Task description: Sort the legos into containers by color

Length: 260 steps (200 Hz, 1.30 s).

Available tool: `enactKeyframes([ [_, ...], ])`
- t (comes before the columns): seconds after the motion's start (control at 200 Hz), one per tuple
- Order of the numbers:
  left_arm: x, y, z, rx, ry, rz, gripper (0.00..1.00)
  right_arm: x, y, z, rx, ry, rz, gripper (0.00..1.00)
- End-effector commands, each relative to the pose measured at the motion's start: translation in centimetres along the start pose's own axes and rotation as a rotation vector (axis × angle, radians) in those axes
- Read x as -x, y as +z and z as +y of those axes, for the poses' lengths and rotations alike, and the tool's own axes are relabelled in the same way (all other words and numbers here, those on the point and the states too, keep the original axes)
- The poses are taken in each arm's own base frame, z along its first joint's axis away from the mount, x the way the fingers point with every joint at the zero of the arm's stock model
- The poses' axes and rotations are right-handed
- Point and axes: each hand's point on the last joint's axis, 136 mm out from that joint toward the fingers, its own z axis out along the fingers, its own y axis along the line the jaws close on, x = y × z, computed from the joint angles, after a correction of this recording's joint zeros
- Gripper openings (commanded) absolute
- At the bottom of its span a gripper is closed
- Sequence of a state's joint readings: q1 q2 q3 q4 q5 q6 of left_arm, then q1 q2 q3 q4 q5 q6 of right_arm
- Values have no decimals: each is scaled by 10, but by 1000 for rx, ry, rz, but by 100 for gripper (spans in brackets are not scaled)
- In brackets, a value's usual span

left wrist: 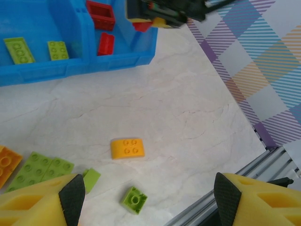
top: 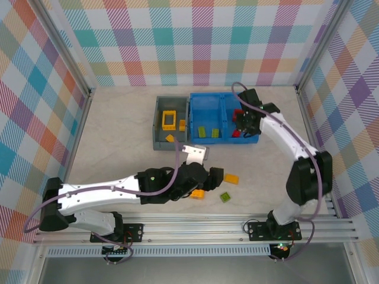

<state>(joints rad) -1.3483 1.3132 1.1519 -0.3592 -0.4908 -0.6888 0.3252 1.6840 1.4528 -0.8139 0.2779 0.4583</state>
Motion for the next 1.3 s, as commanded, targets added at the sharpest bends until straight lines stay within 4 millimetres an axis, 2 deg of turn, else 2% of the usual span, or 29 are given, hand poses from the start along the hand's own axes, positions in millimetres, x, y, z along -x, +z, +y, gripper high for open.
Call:
enactKeyframes([
  [0.0,19,2,-26,-58,22,-55,75,8,28,-17,-123,-42,60,27],
  [0.125,22,12,-34,-65,35,-44,75,20,54,-28,-174,-18,89,28],
  [0.285,23,15,-37,-64,32,-44,75,19,81,-28,-194,-22,159,32],
  [0.415,21,14,-31,-49,26,-41,75,16,89,-32,-226,-23,181,44],
  [0.525,19,13,-19,-11,18,-28,75,18,84,-28,-204,-15,168,56],
  [0.625,15,11,-8,19,-1,-5,75,30,63,-16,-147,-15,115,58],
  [0.705,8,11,15,108,-37,32,75,39,38,-1,-90,-25,66,57],
  [0.82,-10,13,58,260,-132,108,75,48,-10,19,-5,-27,-13,56],
  [0.865,-18,14,76,315,-180,137,75,48,-29,22,21,-18,-45,55],
  [0.975,-37,19,102,378,-263,195,75,40,-79,23,90,-3,-137,55],
  [1.06,-49,25,114,421,-296,256,75,23,-112,23,146,-18,-191,57],
  [1.12,-55,30,115,430,-296,283,75,1,-127,26,201,-45,-190,58],
  [1.295,-87,45,120,482,-344,379,79,-87,-142,29,303,-126,-40,59],
])
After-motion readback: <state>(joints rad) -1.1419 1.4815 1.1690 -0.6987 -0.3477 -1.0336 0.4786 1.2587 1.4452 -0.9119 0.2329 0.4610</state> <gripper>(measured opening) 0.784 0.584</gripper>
